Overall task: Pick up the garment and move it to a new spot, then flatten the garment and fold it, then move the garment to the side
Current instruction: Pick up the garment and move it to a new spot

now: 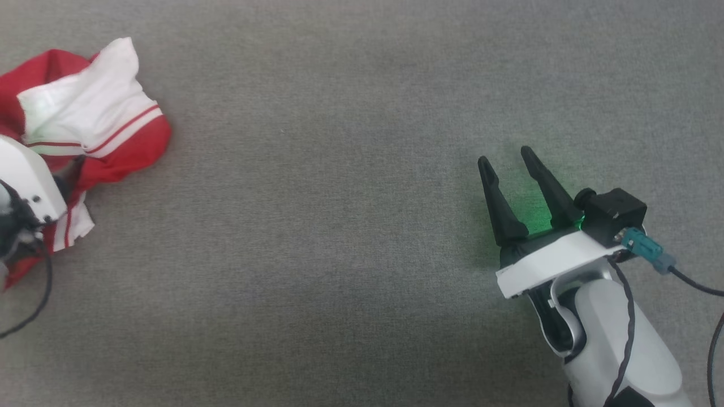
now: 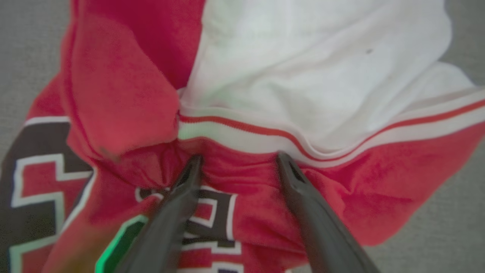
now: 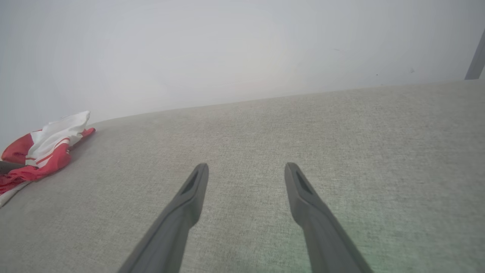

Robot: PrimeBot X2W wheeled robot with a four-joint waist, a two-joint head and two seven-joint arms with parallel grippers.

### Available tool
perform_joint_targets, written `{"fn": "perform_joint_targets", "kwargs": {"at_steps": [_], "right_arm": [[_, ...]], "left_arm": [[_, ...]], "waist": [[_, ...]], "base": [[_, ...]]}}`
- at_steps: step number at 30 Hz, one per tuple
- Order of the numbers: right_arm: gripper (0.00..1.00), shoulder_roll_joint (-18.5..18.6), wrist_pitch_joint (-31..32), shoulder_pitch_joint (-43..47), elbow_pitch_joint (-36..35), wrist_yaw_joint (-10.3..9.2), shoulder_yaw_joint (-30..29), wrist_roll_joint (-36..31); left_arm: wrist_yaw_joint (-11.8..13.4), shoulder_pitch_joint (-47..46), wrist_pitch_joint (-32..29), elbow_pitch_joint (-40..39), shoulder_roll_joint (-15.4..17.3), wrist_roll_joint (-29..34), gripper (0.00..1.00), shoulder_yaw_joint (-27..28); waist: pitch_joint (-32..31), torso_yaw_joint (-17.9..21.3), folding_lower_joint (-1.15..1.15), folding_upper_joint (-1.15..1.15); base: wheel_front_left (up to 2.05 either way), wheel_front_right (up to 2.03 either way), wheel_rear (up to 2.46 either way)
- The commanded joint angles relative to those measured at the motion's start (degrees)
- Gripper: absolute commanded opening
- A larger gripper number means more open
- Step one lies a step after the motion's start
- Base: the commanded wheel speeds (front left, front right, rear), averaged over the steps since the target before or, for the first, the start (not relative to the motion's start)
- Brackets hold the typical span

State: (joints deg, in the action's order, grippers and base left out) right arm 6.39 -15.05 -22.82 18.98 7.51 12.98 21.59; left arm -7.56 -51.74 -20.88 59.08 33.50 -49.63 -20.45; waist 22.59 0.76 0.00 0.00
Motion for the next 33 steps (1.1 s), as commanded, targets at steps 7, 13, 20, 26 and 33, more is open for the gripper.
{"fn": "perform_joint_targets", "kwargs": {"at_steps": [7, 13, 20, 26, 33], "right_arm": [[1.0, -0.37, -0.13, -2.27, -1.23, -0.04, 0.64, -0.36], [1.0, -0.48, -0.13, -3.18, -2.1, -0.04, 0.73, -0.62], [1.0, -0.79, -0.13, -3.42, -2.34, -0.04, 0.95, -0.89], [1.0, -0.65, -0.13, -3.06, -2.28, -0.04, 1.02, -1.03], [1.0, -0.55, -0.13, -1.99, -1.71, -0.04, 0.63, -0.7]], "left_arm": [[0.23, -1.54, -9.86, 5.44, -0.23, -3.09, 1.0, -0.57], [0.37, -2.72, -12.4, 8.58, -1.38, -2.72, 1.0, -1.85], [0.38, -2.66, -12.8, 10.88, -3.82, -3.75, 0.49, -2.16], [0.15, -1.11, -10.21, 8.53, -3.36, -5.04, 0.0, -2.71], [-0.13, -1.02, -7.26, 3.7, -2.67, -5.66, 0.0, -4.31]], "waist": [[3.29, 2.03, 0.0, 0.0], [5.95, 3.22, 0.0, 0.0], [6.42, 3.85, 0.0, 0.0], [4.41, 3.61, 0.0, 0.0], [1.66, 2.87, 0.0, 0.0]], "base": [[0.0, 0.0, 0.0], [0.0, 0.0, 0.0], [0.0, 0.0, 0.0], [0.0, 0.0, 0.0], [0.0, 0.0, 0.0]]}}
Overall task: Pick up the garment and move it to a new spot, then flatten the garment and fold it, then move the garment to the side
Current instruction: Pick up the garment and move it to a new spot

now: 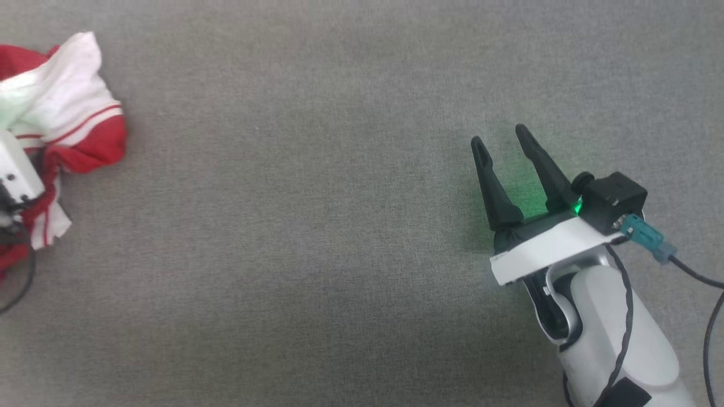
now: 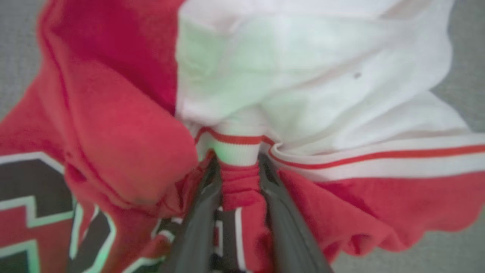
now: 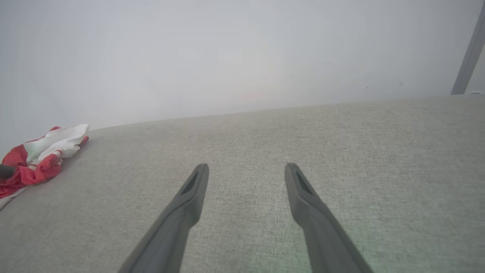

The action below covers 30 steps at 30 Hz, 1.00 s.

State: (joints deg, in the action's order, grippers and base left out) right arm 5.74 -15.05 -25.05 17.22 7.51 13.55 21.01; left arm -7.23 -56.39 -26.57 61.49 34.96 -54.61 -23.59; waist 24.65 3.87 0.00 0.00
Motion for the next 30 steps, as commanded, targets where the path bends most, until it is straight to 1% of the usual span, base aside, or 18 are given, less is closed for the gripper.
{"fn": "perform_joint_targets", "kwargs": {"at_steps": [1, 6, 12, 17, 21, 25, 30], "right_arm": [[1.0, 0.05, -0.13, 0.49, 0.22, -0.04, -0.01, -0.01], [1.0, -0.17, -0.14, 2.52, 0.84, -0.04, -0.57, 0.44], [1.0, -0.41, -0.13, 5.05, 1.37, -0.04, -1.32, 0.87], [1.0, -0.74, -0.14, 6.79, 1.1, -0.04, -1.82, 1.18], [1.0, -1.06, -0.13, 7.78, 0.58, -0.04, -2.54, 1.54], [1.0, -1.56, -0.13, 8.29, 0.29, -0.04, -3.33, 1.84], [1.0, -2.19, -0.14, 8.65, -0.51, -0.04, -4.38, 2.58]], "left_arm": [[-0.46, 3.62, -1.08, 0.34, -4.09, -1.02, 0.0, -1.49], [-0.38, 3.2, 2.3, -4.49, -3.17, -2.36, 0.0, -2.33], [-0.32, 4.43, 4.06, -11.07, -2.34, -5.02, 0.0, -4.51], [-0.32, 5.42, 4.49, -19.06, -1.26, -6.74, 0.0, -7.04], [-0.32, 5.97, 2.85, -27.02, -0.8, -8.26, 0.0, -9.45], [-0.32, 5.25, 0.05, -35.19, -0.86, -9.59, 0.0, -11.77], [-0.32, 2.83, -4.43, -43.21, -3.22, -11.28, 0.0, -14.27]], "waist": [[-1.01, -0.4, 0.0, 0.0], [-4.8, -1.43, 0.0, 0.0], [-9.37, -2.43, 0.0, 0.0], [-11.86, -2.0, 0.0, 0.0], [-12.53, -0.79, 0.0, 0.0], [-12.33, 1.3, 0.0, 0.0], [-11.64, 5.09, 0.0, 0.0]], "base": [[0.0, 0.0, 0.0], [0.0, 0.0, 0.0], [0.0, 0.0, 0.0], [0.0, 0.0, 0.0], [0.0, 0.0, 0.0], [0.0, 0.0, 0.0], [0.0, 0.0, 0.0]]}}
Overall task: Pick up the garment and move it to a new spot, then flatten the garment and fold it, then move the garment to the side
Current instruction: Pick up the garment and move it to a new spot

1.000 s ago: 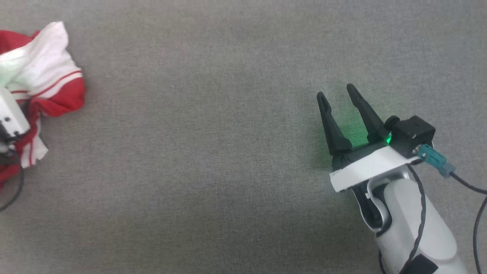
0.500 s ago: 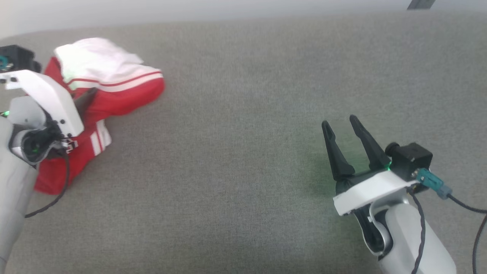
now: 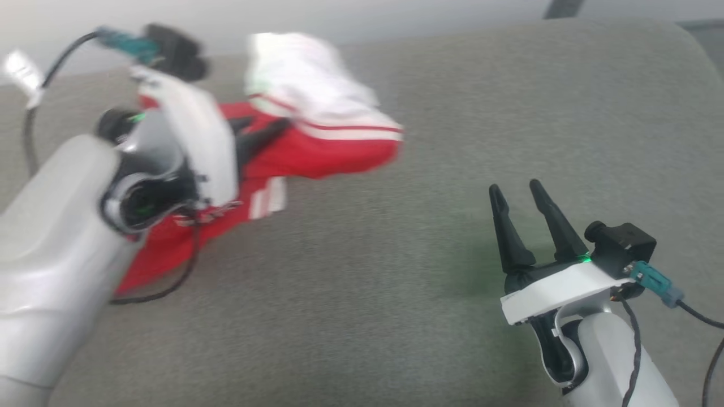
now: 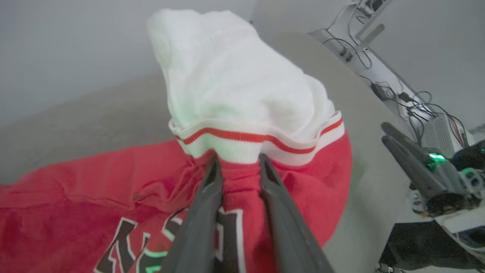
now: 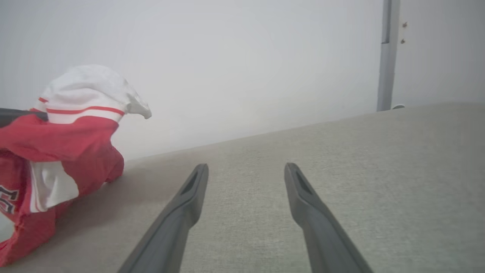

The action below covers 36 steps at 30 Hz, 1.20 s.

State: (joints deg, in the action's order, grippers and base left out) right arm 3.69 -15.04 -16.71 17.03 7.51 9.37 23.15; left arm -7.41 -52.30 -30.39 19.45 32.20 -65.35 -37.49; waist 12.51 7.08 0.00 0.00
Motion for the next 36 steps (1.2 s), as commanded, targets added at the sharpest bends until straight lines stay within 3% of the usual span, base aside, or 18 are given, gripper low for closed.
{"fn": "perform_joint_targets", "kwargs": {"at_steps": [1, 7, 13, 23, 36], "right_arm": [[1.0, -0.32, -0.15, 0.32, -0.45, -0.04, -0.2, 0.66], [1.0, -0.75, -0.15, -0.1, -1.66, -0.04, -1.82, 1.85], [1.0, -0.84, -0.15, -0.87, -2.89, -0.04, -2.68, 6.68], [1.0, -0.84, -0.15, -0.15, -3.21, -0.03, -0.81, 12.91], [1.0, -0.77, -0.15, 2.03, -6.21, -0.03, -3.96, 16.33]], "left_arm": [[-0.06, -1.79, -1.43, -2.17, -0.94, -0.75, 0.0, -0.66], [1.0, -6.25, -6.45, -4.42, -6.33, -0.56, 0.0, -3.99], [0.5, -10.79, -9.8, 4.24, -12.02, 1.21, 0.0, -8.94], [-0.14, -14.62, -6.23, 16.79, -13.94, 5.02, 0.0, -17.05], [0.16, -18.38, -5.55, 26.85, -13.76, 6.96, 0.0, -33.99]], "waist": [[0.79, 2.92, 0.0, 0.0], [3.32, 8.92, 0.0, 0.0], [6.97, 15.29, 0.0, 0.0], [11.15, 25.74, 0.0, 0.0], [14.71, 26.63, 0.0, 0.0]], "base": [[0.0, 0.0, 0.0], [0.0, 0.0, 0.0], [0.0, 0.0, 0.0], [0.0, 0.0, 0.0], [0.01, 0.01, 0.01]]}}
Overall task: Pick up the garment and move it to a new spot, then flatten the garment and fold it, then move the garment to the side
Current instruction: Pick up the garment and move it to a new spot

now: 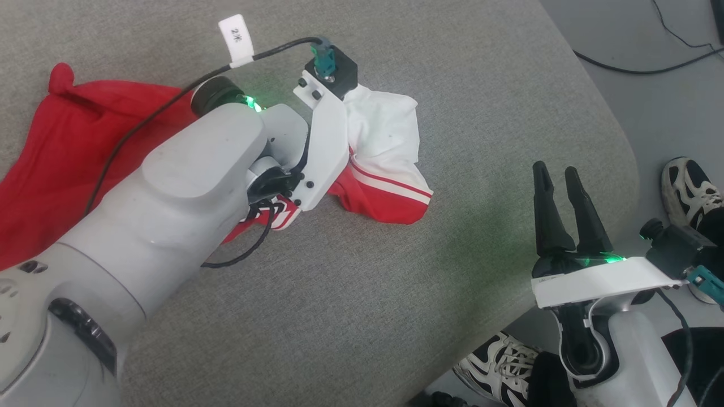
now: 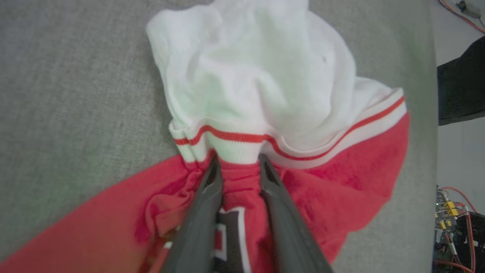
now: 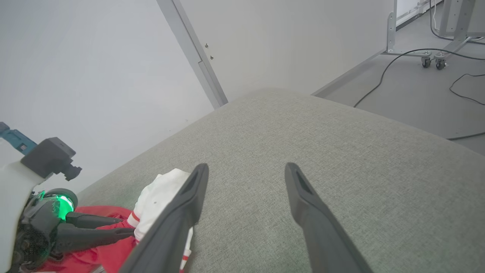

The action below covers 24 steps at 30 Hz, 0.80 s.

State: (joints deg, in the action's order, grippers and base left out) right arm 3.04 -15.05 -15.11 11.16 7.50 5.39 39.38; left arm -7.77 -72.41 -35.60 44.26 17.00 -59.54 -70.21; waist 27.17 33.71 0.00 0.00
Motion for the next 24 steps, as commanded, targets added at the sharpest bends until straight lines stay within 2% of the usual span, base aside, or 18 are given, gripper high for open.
{"fn": "perform_joint_targets", "kwargs": {"at_steps": [1, 4, 5, 7, 8, 9, 14, 18, 19, 24], "right_arm": [[1.0, -0.13, -0.13, 0.39, -0.47, -0.02, 0.16, 0.26], [1.0, -0.13, -0.13, 0.0, -0.81, -0.02, 0.59, 0.49], [1.0, -0.13, -0.13, -0.23, -0.92, -0.02, 0.82, 0.36], [1.0, -0.15, -0.13, -0.73, -1.02, -0.02, 1.4, 0.07], [1.0, -0.14, -0.14, -0.99, -0.98, -0.02, 1.67, -0.06], [1.0, -0.11, -0.13, -1.31, -0.93, -0.02, 2.05, -0.18], [1.0, -0.1, -0.13, -2.54, 0.01, -0.02, 3.77, -1.66], [1.0, -0.15, -0.14, -2.83, 0.84, -0.01, 2.45, -5.1], [1.0, -0.1, -0.13, -2.83, 1.19, -0.02, 1.39, -7.02], [1.0, -0.06, -0.13, -3.5, 1.64, -0.02, -0.19, -11.54]], "left_arm": [[0.57, 1.71, -0.25, 2.42, 1.74, 1.56, 0.0, -2.01], [0.59, 1.88, -0.91, 2.44, 2.44, 4.04, 0.0, -3.44], [0.59, 2.16, -1.34, 2.21, 2.83, 4.97, 0.13, -3.68], [0.59, 2.67, -0.78, 2.31, 3.11, 5.59, 0.47, -3.89], [0.6, 2.51, -0.21, 2.23, 3.01, 6.0, 0.96, -3.93], [0.64, 2.15, 0.57, 1.91, 2.9, 6.23, 1.0, -3.92], [0.6, 0.41, 7.13, -0.31, 3.33, 3.56, 1.0, -3.33], [0.35, -1.76, 14.44, -3.56, 1.5, -0.56, 1.0, -2.98], [0.35, -1.94, 17.43, -5.03, 0.81, -2.55, 1.0, -2.92], [0.35, -1.23, 22.67, -7.41, 0.24, -7.05, 1.0, -2.78]], "waist": [[0.11, 0.01, 0.0, 0.0], [0.23, 0.06, 0.0, 0.0], [0.28, 0.07, 0.0, 0.0], [0.45, 0.06, 0.0, 0.0], [0.52, 0.06, 0.0, 0.0], [0.53, 0.05, 0.0, 0.0], [-1.3, -0.47, 0.0, 0.0], [-3.67, -5.05, 0.0, 0.0], [-4.91, -7.82, 0.0, 0.0], [-7.17, -13.3, 0.0, 0.0]], "base": [[0.02, 0.02, 0.02], [0.0, 0.0, 0.0], [0.0, 0.0, 0.0], [0.0, 0.0, 0.0], [0.0, 0.0, 0.0], [0.0, 0.0, 0.0], [0.0, 0.0, 0.0], [0.0, 0.0, 0.0], [0.0, 0.0, 0.0], [0.0, 0.0, 0.0]]}}
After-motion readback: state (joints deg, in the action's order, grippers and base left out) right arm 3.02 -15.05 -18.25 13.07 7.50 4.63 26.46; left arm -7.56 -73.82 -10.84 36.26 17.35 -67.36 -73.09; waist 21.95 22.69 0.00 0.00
